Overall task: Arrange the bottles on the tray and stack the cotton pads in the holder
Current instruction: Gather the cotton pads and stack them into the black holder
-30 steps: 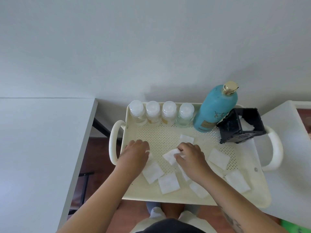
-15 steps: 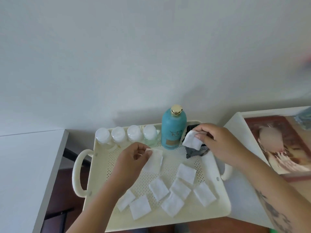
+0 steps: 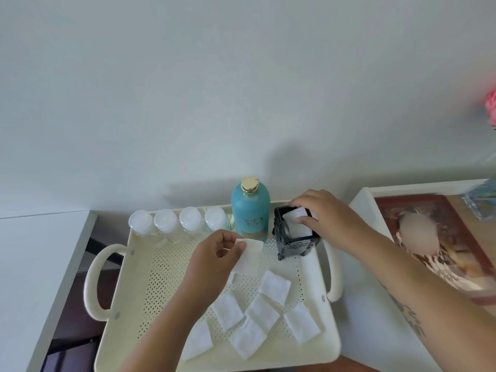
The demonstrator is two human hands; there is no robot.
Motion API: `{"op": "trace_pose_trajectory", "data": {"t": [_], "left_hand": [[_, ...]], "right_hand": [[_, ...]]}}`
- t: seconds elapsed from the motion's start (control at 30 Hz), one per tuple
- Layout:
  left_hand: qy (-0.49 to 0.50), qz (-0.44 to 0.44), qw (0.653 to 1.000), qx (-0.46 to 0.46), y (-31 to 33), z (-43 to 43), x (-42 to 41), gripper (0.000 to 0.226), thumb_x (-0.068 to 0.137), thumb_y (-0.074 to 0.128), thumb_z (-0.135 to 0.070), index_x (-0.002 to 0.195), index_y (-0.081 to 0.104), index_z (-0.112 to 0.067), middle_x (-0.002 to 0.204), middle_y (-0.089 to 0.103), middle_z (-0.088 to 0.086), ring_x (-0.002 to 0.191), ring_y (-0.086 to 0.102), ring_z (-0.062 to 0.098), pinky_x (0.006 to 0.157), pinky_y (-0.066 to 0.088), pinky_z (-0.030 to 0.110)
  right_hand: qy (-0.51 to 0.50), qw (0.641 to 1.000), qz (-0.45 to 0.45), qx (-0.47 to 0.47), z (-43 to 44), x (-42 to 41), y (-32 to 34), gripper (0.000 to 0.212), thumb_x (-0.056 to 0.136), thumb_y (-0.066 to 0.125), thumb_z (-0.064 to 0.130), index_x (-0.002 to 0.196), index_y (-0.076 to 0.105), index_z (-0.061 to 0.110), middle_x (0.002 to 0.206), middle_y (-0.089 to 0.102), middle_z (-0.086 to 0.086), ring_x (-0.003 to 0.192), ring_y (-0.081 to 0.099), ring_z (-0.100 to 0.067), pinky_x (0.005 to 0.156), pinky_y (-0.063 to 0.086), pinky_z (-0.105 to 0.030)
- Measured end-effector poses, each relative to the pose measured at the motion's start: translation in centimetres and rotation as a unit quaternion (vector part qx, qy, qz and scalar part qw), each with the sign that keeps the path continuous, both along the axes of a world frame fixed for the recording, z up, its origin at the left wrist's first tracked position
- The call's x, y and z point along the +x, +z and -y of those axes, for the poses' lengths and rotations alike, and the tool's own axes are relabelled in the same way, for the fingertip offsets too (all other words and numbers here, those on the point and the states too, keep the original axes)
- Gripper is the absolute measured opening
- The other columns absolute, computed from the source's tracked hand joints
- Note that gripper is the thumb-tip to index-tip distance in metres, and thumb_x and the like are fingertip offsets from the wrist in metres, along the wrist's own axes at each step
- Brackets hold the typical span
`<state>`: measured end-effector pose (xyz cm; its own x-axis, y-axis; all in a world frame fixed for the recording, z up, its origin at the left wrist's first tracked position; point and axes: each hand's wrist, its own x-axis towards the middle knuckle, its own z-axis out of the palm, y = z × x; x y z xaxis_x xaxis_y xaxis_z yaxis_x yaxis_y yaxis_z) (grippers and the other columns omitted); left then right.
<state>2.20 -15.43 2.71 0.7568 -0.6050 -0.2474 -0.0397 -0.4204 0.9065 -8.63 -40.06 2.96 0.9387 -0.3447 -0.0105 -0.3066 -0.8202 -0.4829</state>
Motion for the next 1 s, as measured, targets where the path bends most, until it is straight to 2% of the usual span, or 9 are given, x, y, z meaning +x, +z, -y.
{"op": "trace_pose_trajectory", "data": {"t": [0.13,0.23,0.33,0.43,0.6,0.7,0.77,0.87,1.0], "left_hand": [[0.013,-0.015,1.000,-0.006,0.0,0.5,-0.7,0.011,0.090,0.066,-0.031,0.082,0.067,-0.039,0.080,0.074,-0.009,0.070,0.066,0.010,0.055,0.049,0.009],[0.016,-0.015,1.000,-0.004,0.1,0.9,-1.1,0.012,0.090,0.065,-0.032,0.082,0.066,-0.040,0.080,0.073,-0.010,0.066,0.064,0.003,0.055,0.046,0.008],[0.014,-0.020,1.000,-0.003,0.1,1.3,-1.5,0.012,0.090,0.065,-0.031,0.082,0.066,-0.041,0.080,0.073,-0.012,0.067,0.064,0.002,0.056,0.047,0.008],[0.013,-0.022,1.000,-0.004,0.2,1.6,-1.6,0.012,0.091,0.065,-0.032,0.083,0.067,-0.041,0.081,0.073,-0.012,0.068,0.065,0.002,0.058,0.047,0.007],[0.013,-0.020,1.000,-0.009,0.3,2.2,-1.5,0.007,0.091,0.064,-0.033,0.087,0.067,-0.038,0.085,0.074,-0.013,0.075,0.068,0.004,0.063,0.049,0.017],[0.030,-0.019,0.999,-0.020,0.5,3.2,-1.6,0.006,0.091,0.065,-0.032,0.087,0.068,-0.035,0.083,0.073,-0.011,0.076,0.068,0.008,0.066,0.053,0.023],[0.043,-0.022,0.998,-0.033,0.7,4.1,-1.8,0.006,0.091,0.065,-0.030,0.087,0.068,-0.033,0.083,0.072,-0.011,0.075,0.067,0.007,0.063,0.052,0.018],[0.042,-0.006,0.998,-0.036,1.1,6.1,-2.5,0.006,0.091,0.064,-0.031,0.087,0.067,-0.034,0.083,0.069,-0.016,0.074,0.063,0.001,0.058,0.048,0.010],[0.038,0.010,0.999,-0.037,1.5,9.3,-3.6,0.004,0.091,0.063,-0.030,0.087,0.064,-0.032,0.081,0.068,-0.011,0.069,0.060,-0.003,0.054,0.046,0.009]], "right_hand": [[-0.005,0.998,0.047,-0.042,-0.6,-1.6,0.3,0.009,0.092,0.057,0.026,0.098,0.064,0.026,0.088,0.060,0.014,0.090,0.045,-0.014,0.069,0.042,-0.030],[0.035,0.996,-0.006,-0.079,-1.5,-2.0,-0.2,0.022,0.097,0.046,0.029,0.086,0.064,0.022,0.079,0.061,0.013,0.090,0.043,-0.016,0.074,0.042,-0.032],[0.054,0.994,-0.051,-0.084,-2.1,-2.0,-0.7,0.034,0.100,0.033,0.033,0.084,0.062,0.024,0.086,0.063,0.016,0.102,0.038,-0.013,0.082,0.040,-0.033],[0.069,0.993,-0.082,-0.058,-2.4,-1.9,-0.8,0.037,0.100,0.027,0.037,0.084,0.059,0.026,0.082,0.056,0.018,0.102,0.038,-0.015,0.085,0.039,-0.034],[0.020,0.999,-0.018,-0.036,-2.3,-2.4,-1.3,0.029,0.099,0.034,0.032,0.099,0.063,0.029,0.101,0.062,0.021,0.119,0.039,-0.019,0.091,0.039,-0.034],[0.033,0.998,-0.020,-0.045,-2.5,-2.4,-1.8,0.029,0.099,0.034,0.030,0.103,0.062,0.027,0.106,0.063,0.019,0.119,0.040,-0.019,0.092,0.040,-0.034],[-0.001,0.999,0.033,-0.001,-2.7,-2.7,-2.2,0.027,0.099,0.037,0.027,0.111,0.062,0.025,0.112,0.061,0.017,0.115,0.043,-0.013,0.093,0.039,-0.027],[-0.130,0.978,0.138,0.086,-3.7,-4.0,-2.8,0.029,0.097,0.038,0.025,0.120,0.055,0.027,0.118,0.051,0.017,0.114,0.040,-0.003,0.095,0.029,-0.012],[-0.264,0.935,0.194,0.133,-6.4,-5.5,-4.8,0.027,0.095,0.039,0.024,0.120,0.048,0.031,0.118,0.044,0.018,0.115,0.038,0.003,0.098,0.027,-0.017]]}}
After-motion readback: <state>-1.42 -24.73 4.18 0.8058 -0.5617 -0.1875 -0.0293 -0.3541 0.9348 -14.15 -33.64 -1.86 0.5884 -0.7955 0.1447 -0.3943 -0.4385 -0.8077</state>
